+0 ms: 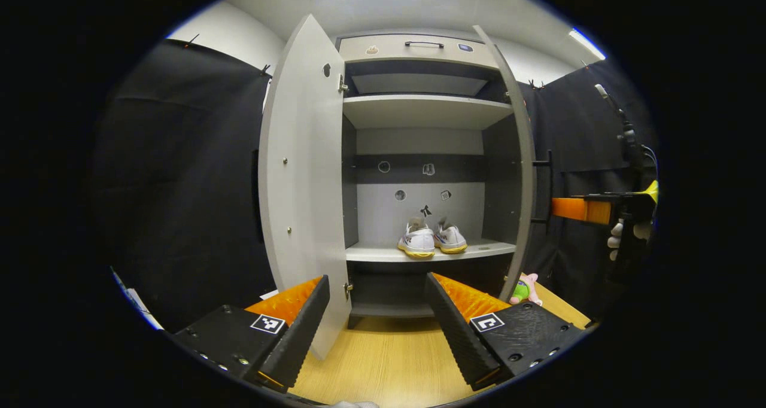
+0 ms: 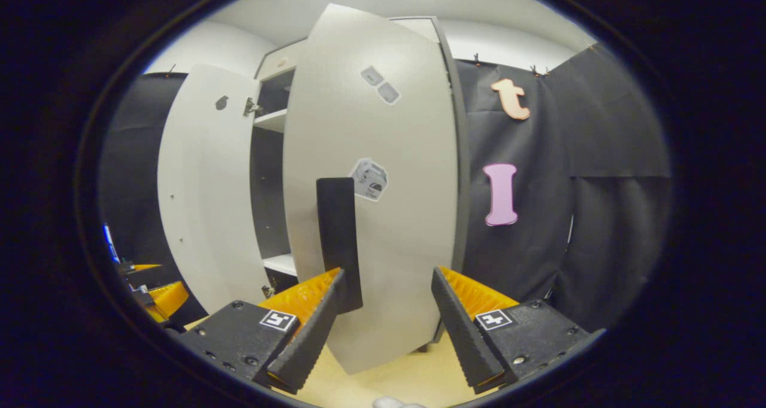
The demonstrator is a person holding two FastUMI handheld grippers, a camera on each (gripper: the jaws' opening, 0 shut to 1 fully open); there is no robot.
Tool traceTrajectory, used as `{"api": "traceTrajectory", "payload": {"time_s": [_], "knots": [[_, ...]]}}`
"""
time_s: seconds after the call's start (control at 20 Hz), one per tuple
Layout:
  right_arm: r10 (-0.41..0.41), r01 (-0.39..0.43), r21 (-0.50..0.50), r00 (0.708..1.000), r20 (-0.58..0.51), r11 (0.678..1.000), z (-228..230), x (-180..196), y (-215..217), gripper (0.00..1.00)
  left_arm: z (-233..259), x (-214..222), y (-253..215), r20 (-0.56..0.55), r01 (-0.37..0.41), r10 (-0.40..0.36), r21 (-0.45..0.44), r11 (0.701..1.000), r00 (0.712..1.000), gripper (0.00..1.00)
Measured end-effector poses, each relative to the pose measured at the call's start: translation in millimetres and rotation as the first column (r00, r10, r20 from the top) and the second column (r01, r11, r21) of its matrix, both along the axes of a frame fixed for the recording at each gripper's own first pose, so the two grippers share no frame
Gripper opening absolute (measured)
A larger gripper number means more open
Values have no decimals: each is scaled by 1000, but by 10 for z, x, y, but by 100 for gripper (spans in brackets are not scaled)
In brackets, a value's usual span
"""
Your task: Grab one shoe with the right hand and put it into the shoe cabinet, grab the other shoe with the left hand and put it into the shoe cabinet; then close the right door with the right hand and the left door with the left hand.
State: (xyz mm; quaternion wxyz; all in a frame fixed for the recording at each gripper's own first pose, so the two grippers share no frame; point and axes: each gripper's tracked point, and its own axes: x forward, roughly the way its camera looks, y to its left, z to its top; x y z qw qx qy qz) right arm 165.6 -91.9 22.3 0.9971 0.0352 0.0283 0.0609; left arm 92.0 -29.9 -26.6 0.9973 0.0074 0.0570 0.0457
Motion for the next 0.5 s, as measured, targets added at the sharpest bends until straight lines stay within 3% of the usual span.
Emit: {"api": "traceTrajectory", "payload": {"time_s": [0.5], "knots": [[72, -73, -78, 997, -12, 994, -34, -328, 444, 95, 146, -105, 454, 25, -48, 47, 19, 999, 999, 96]]}}
